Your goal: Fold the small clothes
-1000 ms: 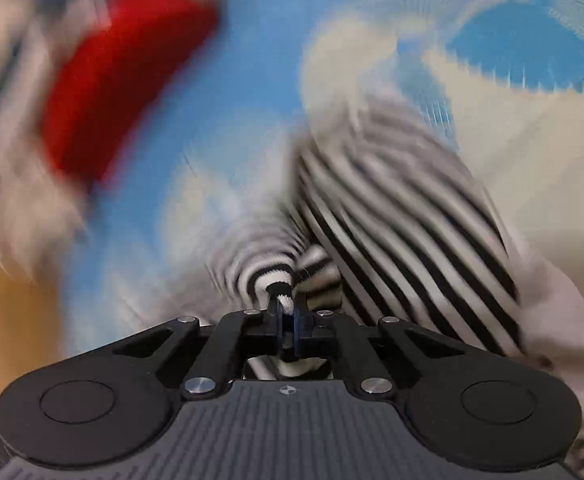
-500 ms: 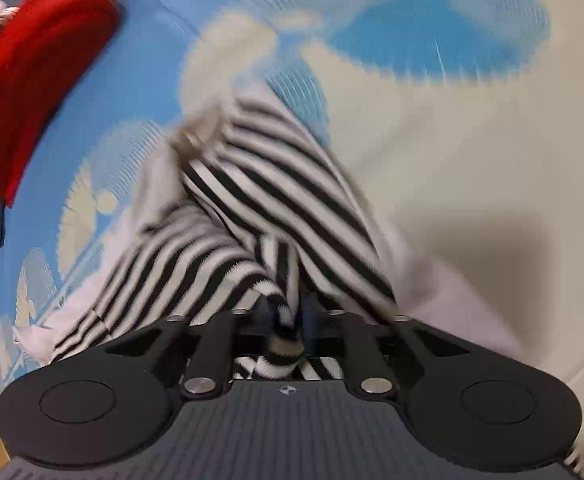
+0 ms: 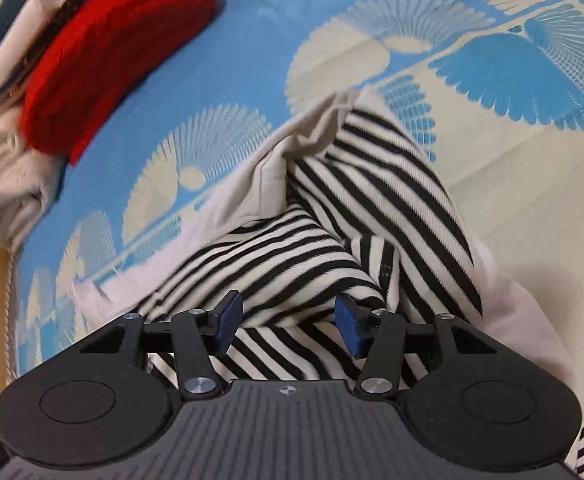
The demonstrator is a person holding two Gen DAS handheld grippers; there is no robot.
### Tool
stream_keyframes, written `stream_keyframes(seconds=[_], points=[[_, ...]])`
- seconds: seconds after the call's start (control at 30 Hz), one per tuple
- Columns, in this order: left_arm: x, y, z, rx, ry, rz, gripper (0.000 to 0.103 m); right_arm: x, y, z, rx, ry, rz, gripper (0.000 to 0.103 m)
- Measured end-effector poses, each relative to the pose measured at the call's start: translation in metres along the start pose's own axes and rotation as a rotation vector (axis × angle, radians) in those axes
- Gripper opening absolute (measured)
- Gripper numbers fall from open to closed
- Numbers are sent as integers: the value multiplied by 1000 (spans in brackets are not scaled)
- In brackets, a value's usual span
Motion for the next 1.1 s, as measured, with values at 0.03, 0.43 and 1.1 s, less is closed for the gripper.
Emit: stream_keyframes(seconds=[0.03, 0.43, 1.1], points=[[-1, 0, 3, -20, 9, -15, 5, 0, 0, 3, -26, 23, -20, 54], [20, 14, 22, -111, 24, 116, 10, 10, 6, 23, -99, 125, -12, 54], [33, 39, -119, 364, -90, 173, 37, -2, 45, -97, 225, 68, -205, 49]])
Point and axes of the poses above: each gripper's, at about its wrist camera, not at the fingertips, and z roughly the way its jaws point, x to its right, y to its underside, the point moved 2 cm from there along z, roughly the way its jaws point, and after that the axes turned 11 degrees about y, right-handed, at the moved point
